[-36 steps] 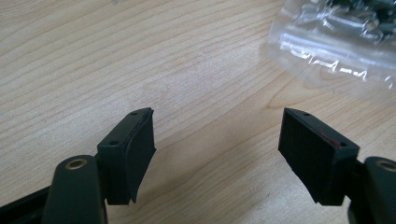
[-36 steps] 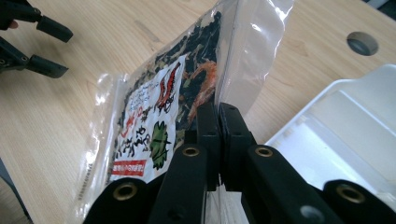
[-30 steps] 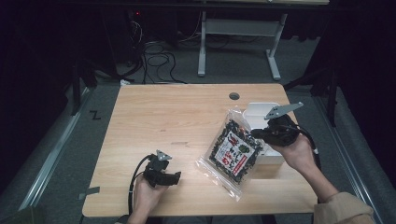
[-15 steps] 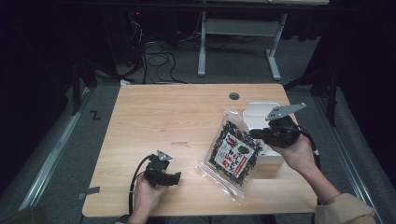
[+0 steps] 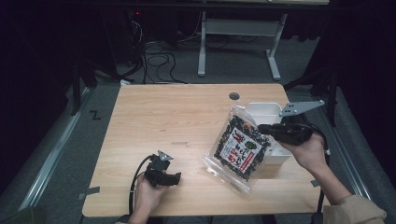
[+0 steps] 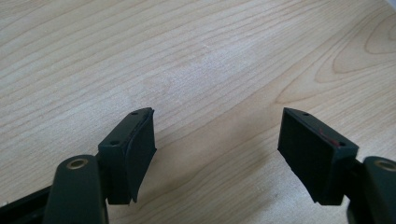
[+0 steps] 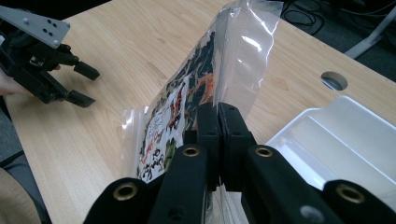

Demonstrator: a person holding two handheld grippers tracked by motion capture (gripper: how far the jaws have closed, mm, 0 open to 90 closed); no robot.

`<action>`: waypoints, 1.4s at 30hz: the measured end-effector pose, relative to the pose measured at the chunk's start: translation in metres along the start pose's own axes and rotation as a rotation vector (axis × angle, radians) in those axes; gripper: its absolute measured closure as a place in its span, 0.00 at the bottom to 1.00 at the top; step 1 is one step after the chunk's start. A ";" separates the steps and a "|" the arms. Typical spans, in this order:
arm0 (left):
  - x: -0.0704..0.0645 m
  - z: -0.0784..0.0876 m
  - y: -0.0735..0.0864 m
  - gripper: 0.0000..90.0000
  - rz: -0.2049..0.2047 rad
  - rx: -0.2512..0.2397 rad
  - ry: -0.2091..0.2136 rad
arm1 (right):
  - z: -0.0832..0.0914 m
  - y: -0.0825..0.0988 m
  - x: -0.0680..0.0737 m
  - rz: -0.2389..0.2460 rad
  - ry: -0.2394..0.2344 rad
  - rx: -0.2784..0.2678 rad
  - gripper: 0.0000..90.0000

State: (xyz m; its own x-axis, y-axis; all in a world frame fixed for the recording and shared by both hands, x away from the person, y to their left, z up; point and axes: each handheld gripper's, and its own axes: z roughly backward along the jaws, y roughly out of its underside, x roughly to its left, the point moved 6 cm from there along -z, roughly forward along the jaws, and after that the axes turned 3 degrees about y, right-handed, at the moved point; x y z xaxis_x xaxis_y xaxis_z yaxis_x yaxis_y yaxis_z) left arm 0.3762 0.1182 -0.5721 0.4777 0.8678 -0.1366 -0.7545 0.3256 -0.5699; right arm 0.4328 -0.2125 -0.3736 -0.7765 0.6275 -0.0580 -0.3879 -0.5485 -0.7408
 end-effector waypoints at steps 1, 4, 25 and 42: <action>0.000 0.000 0.000 0.31 0.002 0.000 0.001 | 0.002 -0.003 0.000 0.023 0.019 0.012 1.00; 0.000 0.000 0.000 0.31 0.000 0.001 0.001 | 0.009 -0.012 -0.001 0.033 0.023 -0.003 1.00; -0.001 -0.001 0.000 0.31 0.000 0.003 0.006 | 0.041 -0.053 -0.019 0.043 0.085 -0.034 1.00; 0.000 0.002 -0.001 0.31 -0.010 -0.010 0.009 | 0.059 -0.075 -0.053 0.023 0.205 -0.050 1.00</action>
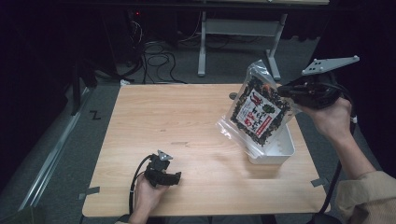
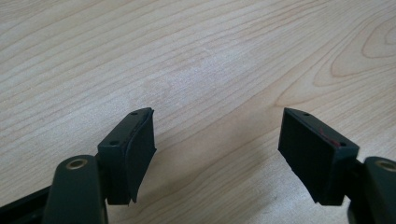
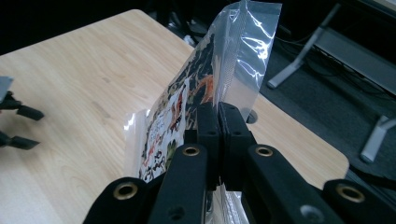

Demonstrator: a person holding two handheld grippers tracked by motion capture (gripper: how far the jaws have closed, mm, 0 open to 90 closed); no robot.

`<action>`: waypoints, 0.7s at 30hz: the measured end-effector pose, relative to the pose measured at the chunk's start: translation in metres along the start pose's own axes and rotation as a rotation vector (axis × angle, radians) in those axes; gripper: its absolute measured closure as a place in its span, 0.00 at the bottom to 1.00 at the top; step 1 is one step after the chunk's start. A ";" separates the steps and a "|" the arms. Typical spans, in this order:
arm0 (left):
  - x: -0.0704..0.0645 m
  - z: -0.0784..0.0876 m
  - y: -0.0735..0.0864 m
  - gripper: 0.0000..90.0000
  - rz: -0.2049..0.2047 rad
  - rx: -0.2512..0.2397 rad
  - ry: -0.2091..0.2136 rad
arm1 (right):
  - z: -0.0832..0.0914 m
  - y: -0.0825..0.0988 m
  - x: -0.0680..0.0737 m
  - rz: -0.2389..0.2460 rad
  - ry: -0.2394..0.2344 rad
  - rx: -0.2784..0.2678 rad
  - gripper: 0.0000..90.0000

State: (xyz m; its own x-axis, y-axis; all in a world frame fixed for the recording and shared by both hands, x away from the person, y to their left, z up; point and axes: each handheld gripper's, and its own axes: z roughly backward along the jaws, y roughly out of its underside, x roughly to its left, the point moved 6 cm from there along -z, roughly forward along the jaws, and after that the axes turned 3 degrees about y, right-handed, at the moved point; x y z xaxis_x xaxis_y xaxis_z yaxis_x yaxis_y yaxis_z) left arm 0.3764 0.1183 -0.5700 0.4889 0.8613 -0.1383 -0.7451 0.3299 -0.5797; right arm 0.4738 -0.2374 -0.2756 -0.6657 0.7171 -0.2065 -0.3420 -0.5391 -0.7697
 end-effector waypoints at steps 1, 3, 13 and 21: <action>0.000 0.000 0.000 0.31 0.002 -0.004 0.000 | 0.000 0.000 -0.002 -0.008 0.010 0.006 1.00; 0.000 0.001 0.000 0.31 0.002 -0.007 -0.001 | -0.001 0.001 -0.007 -0.014 0.026 0.005 1.00; 0.000 0.001 0.000 0.30 0.003 -0.007 -0.001 | -0.004 0.002 -0.026 -0.045 0.080 -0.004 1.00; 0.001 0.001 0.000 0.30 0.003 -0.010 -0.003 | -0.010 0.005 -0.035 -0.034 0.136 0.021 1.00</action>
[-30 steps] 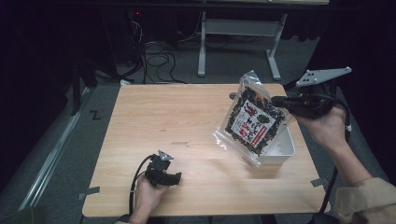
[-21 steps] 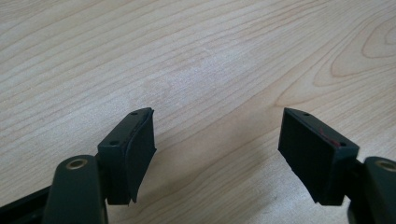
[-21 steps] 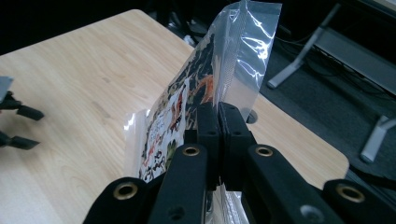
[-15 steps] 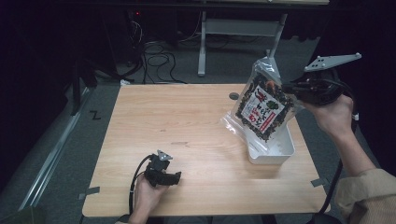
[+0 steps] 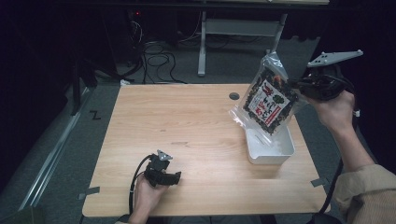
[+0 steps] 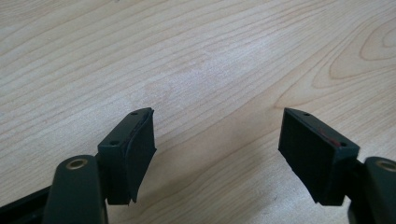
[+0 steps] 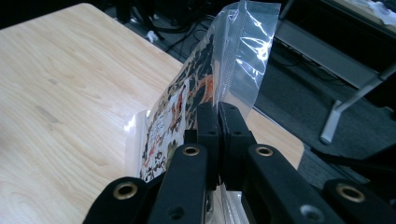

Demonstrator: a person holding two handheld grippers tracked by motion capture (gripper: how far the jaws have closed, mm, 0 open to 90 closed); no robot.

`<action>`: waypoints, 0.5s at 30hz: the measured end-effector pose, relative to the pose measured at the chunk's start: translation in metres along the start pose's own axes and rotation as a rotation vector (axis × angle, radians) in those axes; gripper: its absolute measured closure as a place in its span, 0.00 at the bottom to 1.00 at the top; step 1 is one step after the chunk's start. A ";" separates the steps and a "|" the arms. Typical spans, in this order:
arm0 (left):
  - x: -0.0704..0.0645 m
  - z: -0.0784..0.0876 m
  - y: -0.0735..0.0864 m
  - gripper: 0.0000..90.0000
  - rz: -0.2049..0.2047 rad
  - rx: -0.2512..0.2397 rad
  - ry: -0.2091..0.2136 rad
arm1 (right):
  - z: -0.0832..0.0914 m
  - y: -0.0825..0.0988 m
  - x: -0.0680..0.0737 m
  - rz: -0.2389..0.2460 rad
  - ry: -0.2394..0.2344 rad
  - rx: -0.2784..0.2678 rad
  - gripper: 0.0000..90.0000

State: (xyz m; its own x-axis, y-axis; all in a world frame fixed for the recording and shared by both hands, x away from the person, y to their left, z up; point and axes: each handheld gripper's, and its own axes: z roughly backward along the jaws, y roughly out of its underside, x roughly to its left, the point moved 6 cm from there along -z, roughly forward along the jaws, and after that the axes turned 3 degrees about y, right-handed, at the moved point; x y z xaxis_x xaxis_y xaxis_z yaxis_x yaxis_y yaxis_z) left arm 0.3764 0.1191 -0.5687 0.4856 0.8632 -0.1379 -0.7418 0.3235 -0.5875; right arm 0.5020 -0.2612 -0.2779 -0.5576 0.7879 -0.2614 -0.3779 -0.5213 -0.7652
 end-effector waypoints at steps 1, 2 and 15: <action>0.000 0.000 0.000 0.31 0.000 -0.001 0.000 | -0.001 0.000 -0.002 0.004 0.009 0.003 1.00; 0.000 0.000 0.000 0.31 0.000 -0.002 0.000 | -0.002 0.000 -0.002 0.005 0.015 0.003 1.00; 0.000 0.001 0.000 0.31 -0.001 -0.001 -0.002 | -0.007 0.009 -0.007 0.053 0.081 0.044 1.00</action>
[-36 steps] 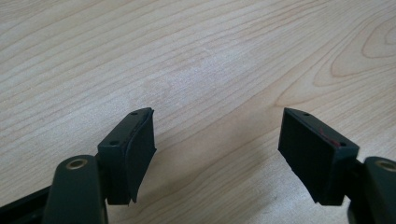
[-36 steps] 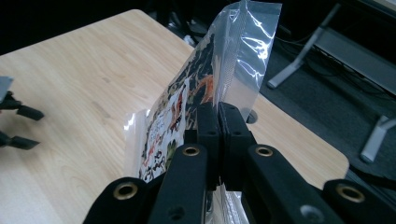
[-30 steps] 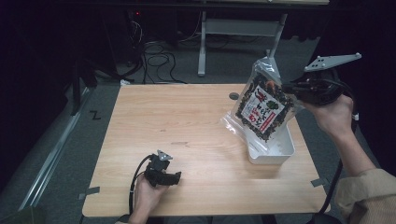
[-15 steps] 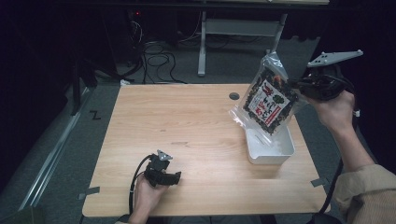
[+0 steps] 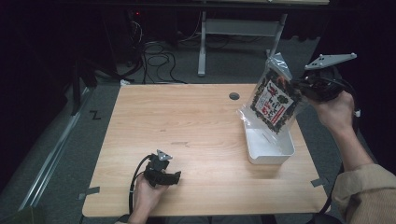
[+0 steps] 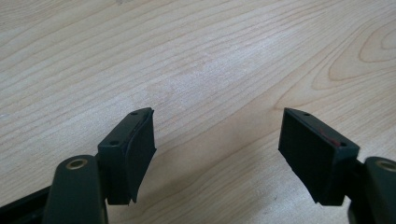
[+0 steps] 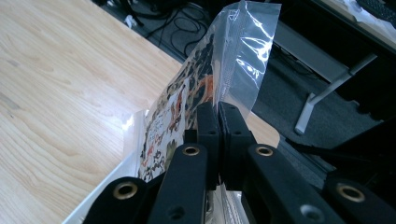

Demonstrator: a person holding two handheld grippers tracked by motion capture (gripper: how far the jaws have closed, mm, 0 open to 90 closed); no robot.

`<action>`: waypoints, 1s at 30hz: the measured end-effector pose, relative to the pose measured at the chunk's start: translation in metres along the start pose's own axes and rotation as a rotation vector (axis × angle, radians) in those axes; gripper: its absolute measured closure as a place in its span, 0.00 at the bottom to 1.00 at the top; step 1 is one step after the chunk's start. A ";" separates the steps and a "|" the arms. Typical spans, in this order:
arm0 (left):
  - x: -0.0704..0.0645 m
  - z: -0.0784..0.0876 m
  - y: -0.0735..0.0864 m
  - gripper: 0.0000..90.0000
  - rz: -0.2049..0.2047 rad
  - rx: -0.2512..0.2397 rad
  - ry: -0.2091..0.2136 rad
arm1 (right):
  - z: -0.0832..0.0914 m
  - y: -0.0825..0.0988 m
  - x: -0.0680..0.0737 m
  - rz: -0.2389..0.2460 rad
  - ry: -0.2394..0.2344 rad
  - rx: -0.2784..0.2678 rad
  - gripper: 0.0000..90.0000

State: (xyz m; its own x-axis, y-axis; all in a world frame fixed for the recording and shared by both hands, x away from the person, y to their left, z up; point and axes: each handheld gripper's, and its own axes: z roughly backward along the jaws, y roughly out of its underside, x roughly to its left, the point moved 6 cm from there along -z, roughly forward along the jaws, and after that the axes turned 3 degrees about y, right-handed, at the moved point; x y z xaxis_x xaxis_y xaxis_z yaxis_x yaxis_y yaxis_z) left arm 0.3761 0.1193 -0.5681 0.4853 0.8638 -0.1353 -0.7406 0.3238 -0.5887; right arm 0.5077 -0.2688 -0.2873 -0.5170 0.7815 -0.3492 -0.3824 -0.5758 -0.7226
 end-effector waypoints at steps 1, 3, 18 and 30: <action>0.000 0.000 0.000 0.30 0.001 -0.002 0.000 | 0.000 0.001 0.000 0.004 0.001 0.003 1.00; 0.000 0.000 0.000 0.30 0.000 -0.002 -0.001 | 0.000 0.002 0.000 0.010 0.005 0.010 1.00; 0.000 0.000 0.000 0.31 -0.002 -0.002 -0.004 | -0.009 0.020 -0.004 0.012 0.026 0.054 1.00; -0.001 0.000 0.000 0.31 -0.005 -0.002 -0.001 | -0.016 0.026 -0.001 0.017 0.021 0.084 1.00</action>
State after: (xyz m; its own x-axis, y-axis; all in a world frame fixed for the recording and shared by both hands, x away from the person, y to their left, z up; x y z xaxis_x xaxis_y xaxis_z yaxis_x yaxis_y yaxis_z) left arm 0.3757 0.1187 -0.5678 0.4883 0.8626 -0.1321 -0.7373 0.3269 -0.5912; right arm 0.5105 -0.2809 -0.3157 -0.5080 0.7757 -0.3745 -0.4366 -0.6066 -0.6644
